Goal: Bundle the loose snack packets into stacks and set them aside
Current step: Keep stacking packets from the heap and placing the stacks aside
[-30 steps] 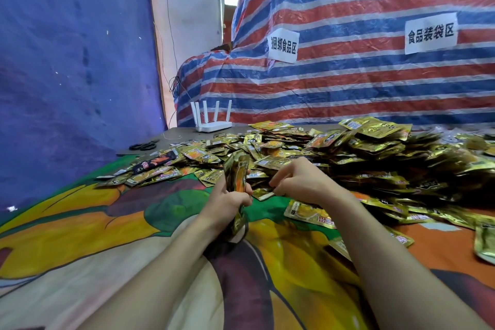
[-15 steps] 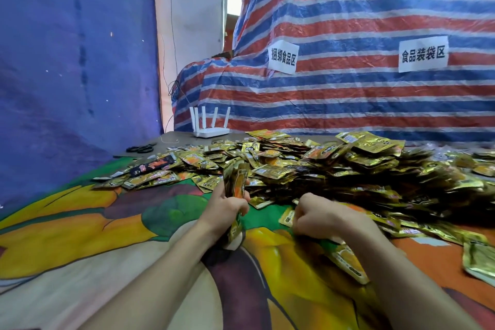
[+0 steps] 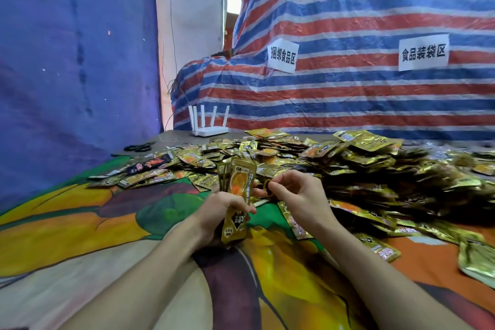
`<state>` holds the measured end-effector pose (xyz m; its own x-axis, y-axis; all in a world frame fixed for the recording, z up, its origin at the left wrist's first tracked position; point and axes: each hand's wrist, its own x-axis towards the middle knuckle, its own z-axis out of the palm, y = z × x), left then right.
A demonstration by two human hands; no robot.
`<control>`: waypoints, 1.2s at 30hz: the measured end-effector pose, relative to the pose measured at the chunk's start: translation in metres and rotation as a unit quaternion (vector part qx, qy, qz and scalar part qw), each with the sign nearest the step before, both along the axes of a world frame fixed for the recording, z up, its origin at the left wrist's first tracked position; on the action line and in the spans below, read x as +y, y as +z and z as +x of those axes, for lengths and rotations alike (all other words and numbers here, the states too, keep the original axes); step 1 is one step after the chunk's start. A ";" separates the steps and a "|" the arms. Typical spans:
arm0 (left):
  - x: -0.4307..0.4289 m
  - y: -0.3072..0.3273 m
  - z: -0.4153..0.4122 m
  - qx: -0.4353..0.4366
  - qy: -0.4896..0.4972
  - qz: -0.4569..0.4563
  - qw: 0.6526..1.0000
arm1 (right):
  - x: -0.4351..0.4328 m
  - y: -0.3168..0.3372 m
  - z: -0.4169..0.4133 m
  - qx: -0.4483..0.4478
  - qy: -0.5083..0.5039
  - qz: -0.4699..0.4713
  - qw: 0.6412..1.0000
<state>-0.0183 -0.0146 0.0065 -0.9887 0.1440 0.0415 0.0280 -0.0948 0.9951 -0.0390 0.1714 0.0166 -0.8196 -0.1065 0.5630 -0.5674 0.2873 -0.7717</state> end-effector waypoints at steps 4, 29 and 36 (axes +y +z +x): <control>0.001 0.000 0.000 -0.016 -0.025 0.012 0.999 | -0.005 -0.004 0.002 -0.010 0.017 -0.021 1.000; 0.001 0.009 0.008 -0.039 -0.204 0.266 0.941 | 0.003 0.016 0.011 -0.275 0.375 -0.409 0.785; 0.000 0.008 0.002 -0.074 -0.091 0.226 0.967 | -0.003 0.012 0.007 -0.233 0.267 -0.294 0.888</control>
<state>-0.0162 -0.0141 0.0142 -0.9485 0.3166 0.0016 -0.1693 -0.5114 0.8425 -0.0321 0.1685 0.0285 -0.8988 -0.3502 0.2638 -0.0822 -0.4565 -0.8859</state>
